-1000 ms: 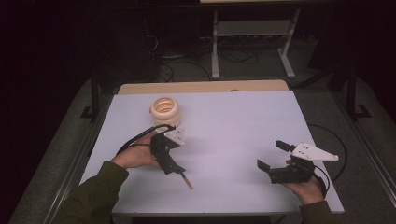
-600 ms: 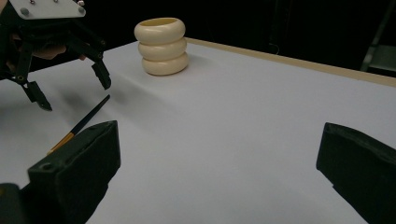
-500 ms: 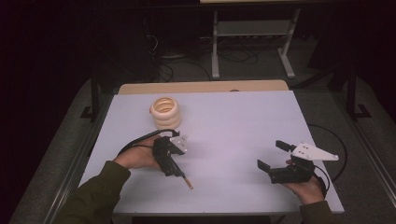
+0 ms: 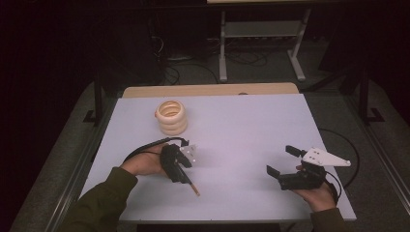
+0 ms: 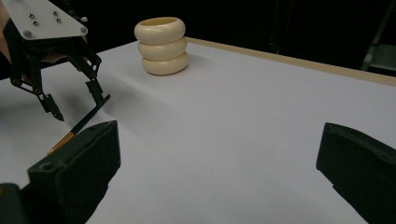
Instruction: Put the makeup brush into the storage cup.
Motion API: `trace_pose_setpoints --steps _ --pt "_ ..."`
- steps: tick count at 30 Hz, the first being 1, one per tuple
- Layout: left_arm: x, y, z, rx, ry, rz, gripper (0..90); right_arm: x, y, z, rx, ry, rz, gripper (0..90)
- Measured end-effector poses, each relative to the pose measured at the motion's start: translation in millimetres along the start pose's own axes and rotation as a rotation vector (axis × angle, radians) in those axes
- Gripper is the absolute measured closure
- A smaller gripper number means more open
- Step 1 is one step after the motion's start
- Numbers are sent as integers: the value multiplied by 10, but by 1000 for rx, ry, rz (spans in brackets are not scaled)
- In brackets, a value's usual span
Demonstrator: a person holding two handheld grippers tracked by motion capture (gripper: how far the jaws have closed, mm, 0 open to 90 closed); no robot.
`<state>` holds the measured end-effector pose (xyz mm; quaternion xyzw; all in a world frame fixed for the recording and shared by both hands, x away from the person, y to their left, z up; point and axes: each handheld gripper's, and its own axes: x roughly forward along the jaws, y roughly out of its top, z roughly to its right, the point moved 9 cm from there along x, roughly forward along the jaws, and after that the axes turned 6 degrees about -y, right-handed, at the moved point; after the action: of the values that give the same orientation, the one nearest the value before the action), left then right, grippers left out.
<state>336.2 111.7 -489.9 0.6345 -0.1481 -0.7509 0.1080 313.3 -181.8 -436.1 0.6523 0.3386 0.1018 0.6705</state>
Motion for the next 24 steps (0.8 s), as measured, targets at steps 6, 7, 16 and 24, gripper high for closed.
trace_pose_setpoints --steps 6,7,16,24 --pt "27 2 27 12 -15 -12 482 3 0 -1 -2 1 0 0" --pt "30 -1 26 18 -16 -17 492 3 -1 -1 -2 1 0 0" --pt "63 -21 35 39 -22 -49 552 2 0 2 0 1 1 0" --pt "102 -27 23 45 -17 -64 583 2 -2 11 1 -1 1 0"
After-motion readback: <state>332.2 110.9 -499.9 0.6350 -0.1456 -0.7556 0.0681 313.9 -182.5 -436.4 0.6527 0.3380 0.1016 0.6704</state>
